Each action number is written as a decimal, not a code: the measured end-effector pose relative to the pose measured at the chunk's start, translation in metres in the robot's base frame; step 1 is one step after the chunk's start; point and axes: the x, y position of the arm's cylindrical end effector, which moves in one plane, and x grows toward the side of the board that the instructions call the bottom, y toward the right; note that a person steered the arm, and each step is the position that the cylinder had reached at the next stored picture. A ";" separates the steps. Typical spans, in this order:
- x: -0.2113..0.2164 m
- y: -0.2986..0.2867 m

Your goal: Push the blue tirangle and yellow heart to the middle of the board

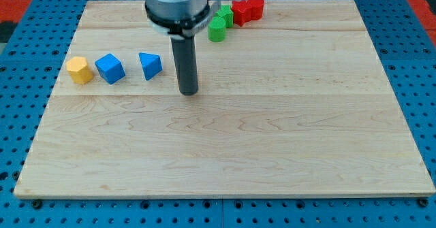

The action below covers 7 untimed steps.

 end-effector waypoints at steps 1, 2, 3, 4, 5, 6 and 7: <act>0.003 -0.016; 0.005 0.035; -0.010 0.071; -0.057 0.058; -0.065 0.008; -0.113 0.001; -0.166 0.006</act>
